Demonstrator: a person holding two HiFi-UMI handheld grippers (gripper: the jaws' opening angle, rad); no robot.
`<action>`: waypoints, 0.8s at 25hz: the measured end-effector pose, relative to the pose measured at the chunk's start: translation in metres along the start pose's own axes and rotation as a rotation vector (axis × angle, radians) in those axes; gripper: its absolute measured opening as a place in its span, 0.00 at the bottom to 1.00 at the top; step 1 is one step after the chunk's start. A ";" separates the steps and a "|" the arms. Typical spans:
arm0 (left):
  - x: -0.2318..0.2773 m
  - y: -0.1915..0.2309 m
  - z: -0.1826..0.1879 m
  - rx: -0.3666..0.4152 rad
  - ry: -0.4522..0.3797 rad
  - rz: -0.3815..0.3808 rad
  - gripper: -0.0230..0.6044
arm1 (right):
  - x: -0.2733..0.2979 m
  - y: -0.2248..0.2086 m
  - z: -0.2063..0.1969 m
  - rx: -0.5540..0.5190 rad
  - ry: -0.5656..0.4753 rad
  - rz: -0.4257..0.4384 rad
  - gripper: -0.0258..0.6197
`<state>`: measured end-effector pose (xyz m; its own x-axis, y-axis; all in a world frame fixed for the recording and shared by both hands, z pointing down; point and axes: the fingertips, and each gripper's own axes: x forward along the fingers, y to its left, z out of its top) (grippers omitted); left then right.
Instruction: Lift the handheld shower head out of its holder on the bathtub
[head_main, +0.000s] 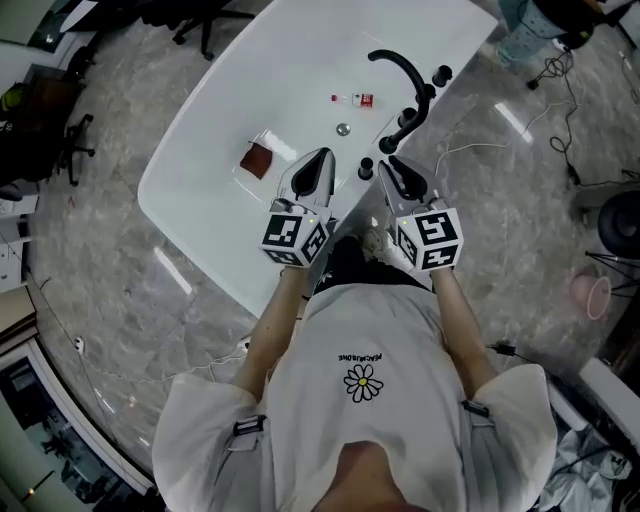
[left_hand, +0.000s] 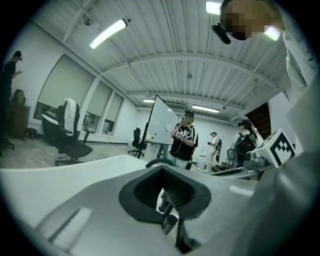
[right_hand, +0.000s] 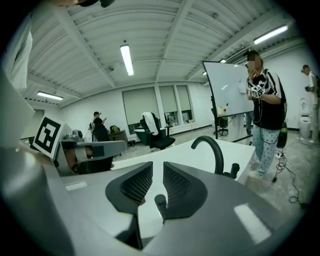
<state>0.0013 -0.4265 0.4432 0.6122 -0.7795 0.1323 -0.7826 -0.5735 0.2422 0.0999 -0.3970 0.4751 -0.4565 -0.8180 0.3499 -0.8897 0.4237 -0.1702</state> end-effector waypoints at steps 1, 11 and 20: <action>0.005 0.001 -0.012 -0.003 0.011 0.002 0.04 | 0.006 -0.003 -0.013 -0.016 0.026 0.008 0.17; 0.022 0.037 -0.077 0.022 0.097 0.034 0.04 | 0.075 -0.005 -0.153 -0.153 0.324 0.095 0.24; 0.031 0.065 -0.130 -0.069 0.104 0.085 0.04 | 0.118 -0.018 -0.229 -0.187 0.462 0.121 0.32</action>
<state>-0.0160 -0.4550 0.5885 0.5552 -0.7922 0.2532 -0.8247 -0.4851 0.2908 0.0641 -0.4122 0.7302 -0.4665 -0.5194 0.7160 -0.7947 0.6015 -0.0814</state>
